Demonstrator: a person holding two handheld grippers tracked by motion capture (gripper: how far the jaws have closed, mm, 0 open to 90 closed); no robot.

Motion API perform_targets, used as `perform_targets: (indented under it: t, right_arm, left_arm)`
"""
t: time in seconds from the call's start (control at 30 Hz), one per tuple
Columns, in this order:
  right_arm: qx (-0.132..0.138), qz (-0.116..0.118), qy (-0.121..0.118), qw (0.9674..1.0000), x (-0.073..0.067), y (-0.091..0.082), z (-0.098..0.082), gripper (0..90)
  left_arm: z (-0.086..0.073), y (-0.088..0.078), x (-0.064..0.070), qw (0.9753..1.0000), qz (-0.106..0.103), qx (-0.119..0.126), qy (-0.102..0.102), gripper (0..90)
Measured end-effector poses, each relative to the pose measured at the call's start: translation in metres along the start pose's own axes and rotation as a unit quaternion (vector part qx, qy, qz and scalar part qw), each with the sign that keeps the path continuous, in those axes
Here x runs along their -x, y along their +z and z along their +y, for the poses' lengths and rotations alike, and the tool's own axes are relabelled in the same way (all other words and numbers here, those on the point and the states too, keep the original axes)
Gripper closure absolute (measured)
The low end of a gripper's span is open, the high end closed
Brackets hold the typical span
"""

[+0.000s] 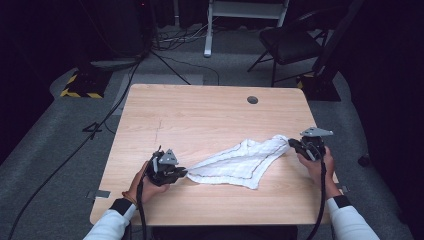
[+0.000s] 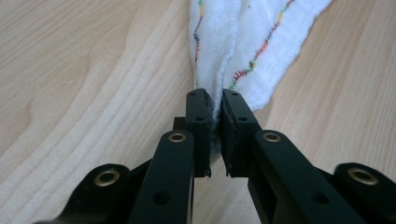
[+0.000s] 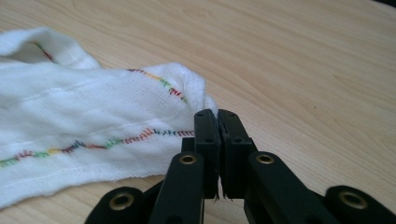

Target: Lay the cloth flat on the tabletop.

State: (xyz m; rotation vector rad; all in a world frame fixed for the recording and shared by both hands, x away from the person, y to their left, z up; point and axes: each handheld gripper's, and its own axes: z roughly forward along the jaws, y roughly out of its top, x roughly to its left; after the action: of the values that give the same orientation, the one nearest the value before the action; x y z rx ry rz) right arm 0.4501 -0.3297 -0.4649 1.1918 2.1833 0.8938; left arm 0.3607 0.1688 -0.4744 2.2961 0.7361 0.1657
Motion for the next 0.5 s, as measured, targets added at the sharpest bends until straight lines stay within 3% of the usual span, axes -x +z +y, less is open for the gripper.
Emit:
perform_targets:
  t: [0.2, 0.4, 0.5]
  right_arm:
    - [-0.03, -0.009, -0.013, 0.9994, 0.0, 0.013, -0.001, 87.4]
    - [-0.036, -0.008, -0.01, 0.9993, 0.001, 0.017, -0.004, 87.1]
    - [-0.032, -0.008, -0.01, 0.9994, 0.001, 0.016, -0.004, 86.9]
  left_arm:
    - [-0.004, 0.0, 0.003, 1.0, -0.002, -0.006, -0.002, 82.2]
    - [0.0, -0.006, 0.003, 0.9993, 0.009, 0.033, -0.012, 57.0]
    - [0.007, -0.011, 0.007, 0.9985, 0.022, 0.049, 0.0, 50.7]
